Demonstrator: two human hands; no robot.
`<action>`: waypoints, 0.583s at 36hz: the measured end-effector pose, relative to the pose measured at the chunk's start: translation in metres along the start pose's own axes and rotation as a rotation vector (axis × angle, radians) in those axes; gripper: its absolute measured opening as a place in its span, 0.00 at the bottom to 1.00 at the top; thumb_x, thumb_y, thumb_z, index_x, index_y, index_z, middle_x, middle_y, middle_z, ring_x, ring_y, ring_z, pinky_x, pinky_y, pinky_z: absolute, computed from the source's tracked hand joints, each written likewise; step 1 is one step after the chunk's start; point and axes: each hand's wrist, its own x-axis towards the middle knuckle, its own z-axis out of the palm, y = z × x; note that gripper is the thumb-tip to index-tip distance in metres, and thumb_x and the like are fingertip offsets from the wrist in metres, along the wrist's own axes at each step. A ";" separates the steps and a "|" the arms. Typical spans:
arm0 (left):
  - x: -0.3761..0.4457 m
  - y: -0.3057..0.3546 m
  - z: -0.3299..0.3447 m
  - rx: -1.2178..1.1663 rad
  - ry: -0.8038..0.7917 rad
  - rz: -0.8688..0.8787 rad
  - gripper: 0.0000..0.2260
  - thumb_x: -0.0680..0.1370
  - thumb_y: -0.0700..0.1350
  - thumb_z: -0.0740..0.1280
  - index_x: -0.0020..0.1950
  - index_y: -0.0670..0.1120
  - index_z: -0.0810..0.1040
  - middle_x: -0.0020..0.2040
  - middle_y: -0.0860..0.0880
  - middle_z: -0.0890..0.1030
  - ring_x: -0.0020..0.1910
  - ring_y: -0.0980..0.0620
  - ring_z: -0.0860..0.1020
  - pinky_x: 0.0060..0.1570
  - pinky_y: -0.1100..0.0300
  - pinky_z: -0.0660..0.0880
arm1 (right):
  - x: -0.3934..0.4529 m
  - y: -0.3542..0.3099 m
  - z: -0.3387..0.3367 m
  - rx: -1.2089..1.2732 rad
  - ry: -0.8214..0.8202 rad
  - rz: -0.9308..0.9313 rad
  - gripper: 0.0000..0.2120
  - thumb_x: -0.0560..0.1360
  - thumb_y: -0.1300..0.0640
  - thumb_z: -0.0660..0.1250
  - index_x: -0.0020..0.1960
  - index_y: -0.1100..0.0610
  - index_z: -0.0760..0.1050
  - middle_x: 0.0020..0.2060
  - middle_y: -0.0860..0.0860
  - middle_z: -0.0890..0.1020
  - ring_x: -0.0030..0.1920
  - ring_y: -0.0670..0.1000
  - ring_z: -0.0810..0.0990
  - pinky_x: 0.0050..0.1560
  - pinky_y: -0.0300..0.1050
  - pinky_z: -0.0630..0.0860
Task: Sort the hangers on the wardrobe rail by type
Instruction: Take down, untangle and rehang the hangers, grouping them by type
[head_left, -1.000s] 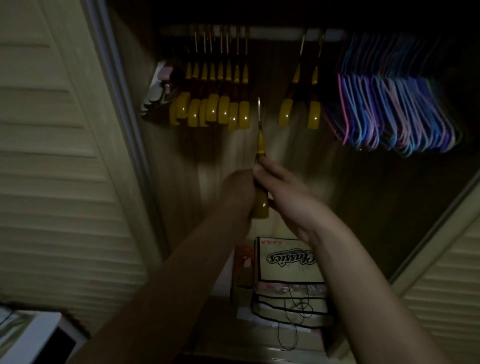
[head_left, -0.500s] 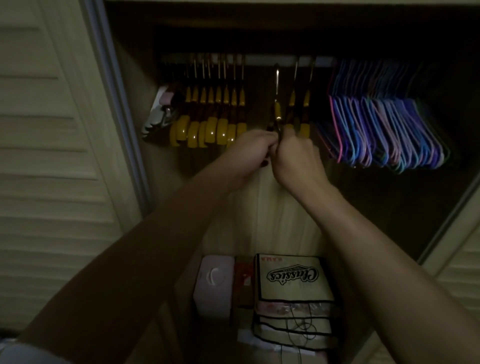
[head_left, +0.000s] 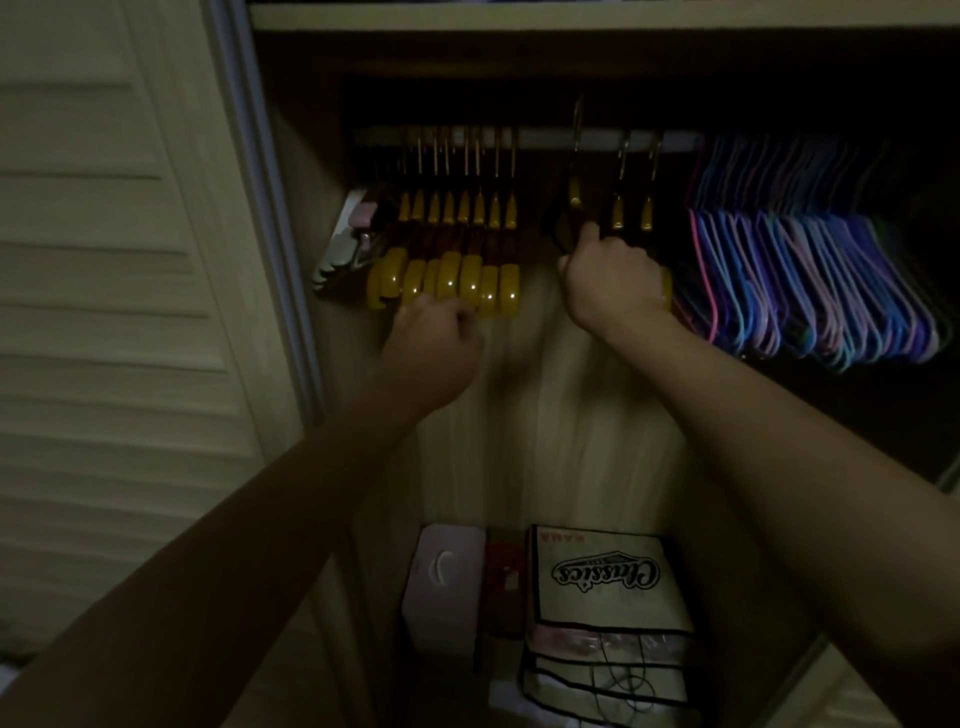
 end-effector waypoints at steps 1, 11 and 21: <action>0.001 -0.003 0.000 0.055 0.009 -0.014 0.14 0.79 0.47 0.64 0.63 0.45 0.78 0.62 0.41 0.75 0.65 0.40 0.71 0.65 0.51 0.67 | 0.000 0.000 0.001 -0.006 0.008 -0.004 0.15 0.82 0.49 0.54 0.61 0.59 0.69 0.49 0.59 0.80 0.47 0.62 0.81 0.38 0.49 0.69; 0.028 -0.023 -0.002 0.246 0.094 -0.096 0.23 0.79 0.52 0.62 0.71 0.45 0.68 0.70 0.39 0.66 0.70 0.37 0.63 0.68 0.42 0.64 | 0.019 0.009 0.000 -0.038 -0.127 0.010 0.12 0.81 0.54 0.57 0.60 0.59 0.71 0.51 0.60 0.80 0.50 0.63 0.80 0.42 0.52 0.71; 0.045 -0.036 0.004 0.112 0.059 -0.218 0.28 0.81 0.56 0.61 0.79 0.49 0.60 0.78 0.38 0.53 0.76 0.34 0.53 0.74 0.39 0.56 | 0.010 0.012 0.005 0.003 -0.130 0.076 0.17 0.82 0.48 0.54 0.64 0.56 0.70 0.53 0.59 0.79 0.52 0.62 0.78 0.44 0.51 0.70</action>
